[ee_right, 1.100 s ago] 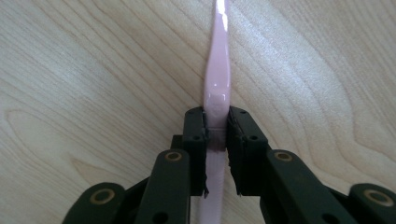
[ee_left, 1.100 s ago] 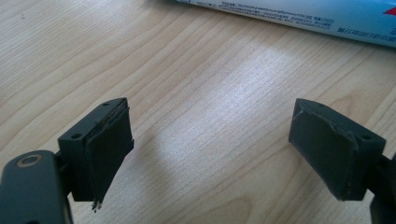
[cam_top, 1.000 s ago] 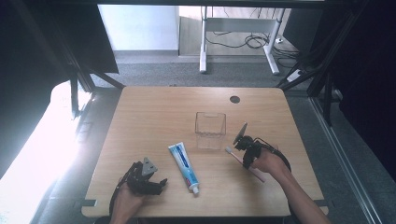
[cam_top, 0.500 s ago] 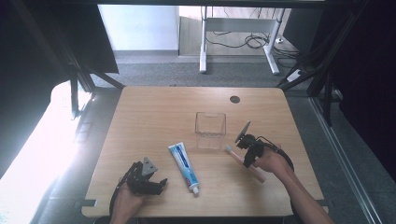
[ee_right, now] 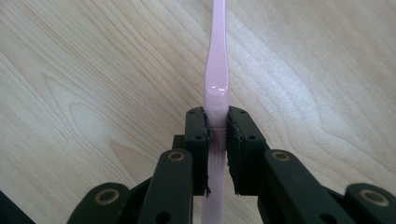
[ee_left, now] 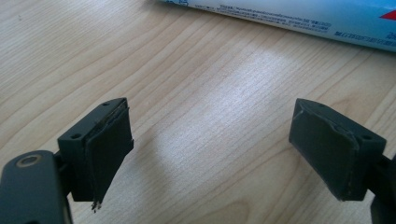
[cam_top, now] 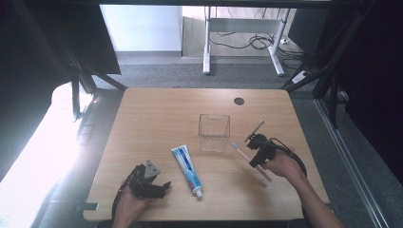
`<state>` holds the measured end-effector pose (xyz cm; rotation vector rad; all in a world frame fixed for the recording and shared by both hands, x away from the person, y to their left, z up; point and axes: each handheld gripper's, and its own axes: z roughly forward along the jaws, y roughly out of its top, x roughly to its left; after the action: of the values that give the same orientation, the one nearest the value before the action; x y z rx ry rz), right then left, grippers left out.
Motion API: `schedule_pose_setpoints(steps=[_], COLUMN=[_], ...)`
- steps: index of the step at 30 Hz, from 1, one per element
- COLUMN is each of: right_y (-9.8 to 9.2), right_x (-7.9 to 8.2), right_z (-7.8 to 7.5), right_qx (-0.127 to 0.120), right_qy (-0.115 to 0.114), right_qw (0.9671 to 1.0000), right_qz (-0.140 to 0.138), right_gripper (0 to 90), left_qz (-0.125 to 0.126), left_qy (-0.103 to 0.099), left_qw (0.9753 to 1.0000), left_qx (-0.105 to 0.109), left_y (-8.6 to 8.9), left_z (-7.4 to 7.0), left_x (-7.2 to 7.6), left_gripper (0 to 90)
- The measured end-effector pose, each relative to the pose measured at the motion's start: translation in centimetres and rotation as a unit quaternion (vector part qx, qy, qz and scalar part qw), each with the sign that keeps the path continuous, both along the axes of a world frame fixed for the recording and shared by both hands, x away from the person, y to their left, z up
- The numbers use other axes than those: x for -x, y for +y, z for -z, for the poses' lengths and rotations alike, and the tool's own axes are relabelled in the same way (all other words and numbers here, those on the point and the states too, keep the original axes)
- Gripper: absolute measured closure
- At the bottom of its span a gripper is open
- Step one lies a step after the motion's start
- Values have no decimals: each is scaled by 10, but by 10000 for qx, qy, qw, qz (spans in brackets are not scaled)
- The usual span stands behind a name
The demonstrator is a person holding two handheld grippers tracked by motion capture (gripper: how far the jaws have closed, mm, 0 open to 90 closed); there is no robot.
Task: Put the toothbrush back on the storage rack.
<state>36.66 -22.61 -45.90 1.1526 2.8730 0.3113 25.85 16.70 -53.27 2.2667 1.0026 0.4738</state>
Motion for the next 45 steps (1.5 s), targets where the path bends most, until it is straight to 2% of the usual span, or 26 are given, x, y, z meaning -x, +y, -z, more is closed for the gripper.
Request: schedule_pose_setpoints(steps=[6,22,32,37,45], right_y=[-6,-12,-9,-5,2], right_x=[3,7,7,5,1], right_z=[-12,-39,-53,-54,-57], right_qx=[-214,-686,-1027,-1200,-1517], right_qy=[-230,-699,-1001,-1135,-1352], right_qw=[9995,9952,9896,9863,9791], right_qz=[36,71,45,49,53], right_gripper=[796,795,795,795,795], left_qz=[-35,-2,125,165,186], left_qy=[-10,-19,-94,-91,-112], left_qw=[9999,9997,9993,9994,9994], left_qx=[143,223,345,290,260], left_y=[2,2,0,-1,-2], left_z=[-1,-2,-4,-3,-4], left_x=[0,0,2,2,3], left_gripper=[130,128,128,128,128])
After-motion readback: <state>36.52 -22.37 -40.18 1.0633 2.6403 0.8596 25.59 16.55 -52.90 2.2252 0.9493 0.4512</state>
